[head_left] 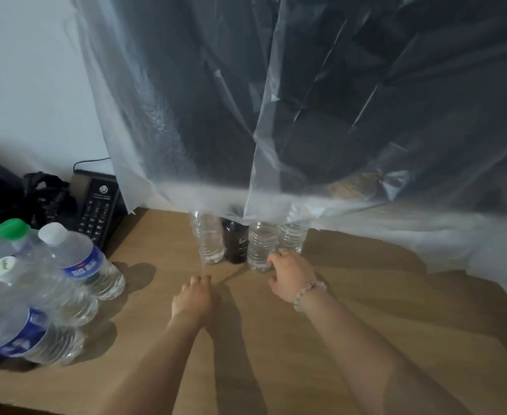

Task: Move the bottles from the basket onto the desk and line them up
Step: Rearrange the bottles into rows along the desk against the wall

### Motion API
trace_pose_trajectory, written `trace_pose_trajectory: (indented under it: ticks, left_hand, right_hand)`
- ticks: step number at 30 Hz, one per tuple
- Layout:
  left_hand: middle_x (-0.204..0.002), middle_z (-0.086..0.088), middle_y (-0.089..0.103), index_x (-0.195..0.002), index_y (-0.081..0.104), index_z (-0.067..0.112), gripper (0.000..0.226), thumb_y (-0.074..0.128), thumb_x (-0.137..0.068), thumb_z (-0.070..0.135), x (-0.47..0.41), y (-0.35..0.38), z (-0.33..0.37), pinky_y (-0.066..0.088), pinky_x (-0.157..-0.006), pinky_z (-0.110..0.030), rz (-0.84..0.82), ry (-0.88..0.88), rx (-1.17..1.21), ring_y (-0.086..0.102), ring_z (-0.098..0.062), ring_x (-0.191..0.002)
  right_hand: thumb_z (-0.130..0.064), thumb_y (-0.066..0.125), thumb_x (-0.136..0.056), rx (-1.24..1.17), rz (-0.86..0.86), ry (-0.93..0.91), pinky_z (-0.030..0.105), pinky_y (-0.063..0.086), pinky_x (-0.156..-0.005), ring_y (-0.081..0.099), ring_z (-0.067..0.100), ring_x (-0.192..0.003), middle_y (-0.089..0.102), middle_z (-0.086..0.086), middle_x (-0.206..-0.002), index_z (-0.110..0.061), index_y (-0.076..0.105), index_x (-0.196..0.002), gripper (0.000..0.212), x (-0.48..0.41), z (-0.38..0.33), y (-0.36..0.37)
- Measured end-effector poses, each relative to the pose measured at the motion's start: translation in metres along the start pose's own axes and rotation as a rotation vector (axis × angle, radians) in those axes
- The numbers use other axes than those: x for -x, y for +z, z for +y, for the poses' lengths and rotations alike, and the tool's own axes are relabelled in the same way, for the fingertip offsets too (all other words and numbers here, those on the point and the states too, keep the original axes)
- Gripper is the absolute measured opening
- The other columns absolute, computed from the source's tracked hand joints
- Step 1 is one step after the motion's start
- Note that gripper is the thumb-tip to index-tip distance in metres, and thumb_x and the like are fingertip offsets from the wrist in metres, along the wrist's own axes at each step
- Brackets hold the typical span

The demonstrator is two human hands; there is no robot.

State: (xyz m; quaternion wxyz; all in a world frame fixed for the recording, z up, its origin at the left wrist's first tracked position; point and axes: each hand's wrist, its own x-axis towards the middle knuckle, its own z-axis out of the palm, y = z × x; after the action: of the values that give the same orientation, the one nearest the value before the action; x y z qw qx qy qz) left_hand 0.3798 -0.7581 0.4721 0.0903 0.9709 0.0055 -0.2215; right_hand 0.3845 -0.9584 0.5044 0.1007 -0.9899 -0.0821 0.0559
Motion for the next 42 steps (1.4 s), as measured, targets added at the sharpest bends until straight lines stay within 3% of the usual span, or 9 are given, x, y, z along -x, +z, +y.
trace_pose_trajectory:
  ticks: [8,16,22,34,42]
  left_hand:
    - [-0.129,-0.005,0.049,-0.131,0.048,0.019,0.040,0.035,-0.098,0.037,0.041,-0.069,-0.023,0.041,-0.096,-0.038,0.411,0.001,-0.095,0.045,-0.025,-0.121]
    - [-0.119,-0.006,0.052,-0.123,0.052,0.015,0.037,0.034,-0.097,0.036,0.092,-0.113,-0.066,0.040,-0.090,-0.038,0.538,-0.135,-0.149,0.048,-0.026,-0.114]
    - [-0.120,-0.005,0.054,-0.119,0.052,0.015,0.035,0.036,-0.097,0.037,0.120,-0.121,-0.110,0.041,-0.088,-0.036,0.607,-0.204,-0.108,0.049,-0.025,-0.113]
    - [-0.129,-0.002,0.049,-0.132,0.044,0.017,0.041,0.039,-0.097,0.038,0.154,-0.120,-0.204,0.043,-0.093,-0.034,0.728,-0.245,-0.014,0.048,-0.021,-0.118]
    - [-0.119,0.000,0.054,-0.128,0.047,0.020,0.043,0.043,-0.094,0.046,0.162,-0.107,-0.256,0.047,-0.087,-0.033,0.749,-0.190,0.042,0.052,-0.019,-0.109]
  right_hand:
    - [-0.022,0.045,-0.091,-0.003,0.141,-0.307,0.038,0.046,-0.082,0.051,0.026,-0.107,0.053,0.009,-0.114,-0.010,0.056,-0.111,0.026,-0.010,-0.078,-0.038]
    - [-0.023,0.040,-0.095,0.025,0.259,-0.527,0.035,0.042,-0.081,0.051,0.026,-0.108,0.055,0.010,-0.115,-0.008,0.056,-0.113,0.029,-0.019,-0.159,-0.072]
    - [-0.023,0.039,-0.095,0.046,0.251,-0.616,0.035,0.040,-0.083,0.050,0.027,-0.108,0.055,0.011,-0.115,-0.007,0.054,-0.111,0.027,-0.013,-0.206,-0.070]
    - [-0.025,0.039,-0.096,0.000,0.152,-0.575,0.033,0.043,-0.082,0.051,0.023,-0.106,0.055,0.008,-0.117,-0.011,0.053,-0.116,0.028,-0.002,-0.286,-0.028]
    - [-0.034,0.042,-0.097,-0.216,0.184,-0.362,0.035,0.043,-0.087,0.050,0.026,-0.111,0.052,0.010,-0.121,-0.009,0.049,-0.118,0.034,-0.007,-0.335,-0.007]
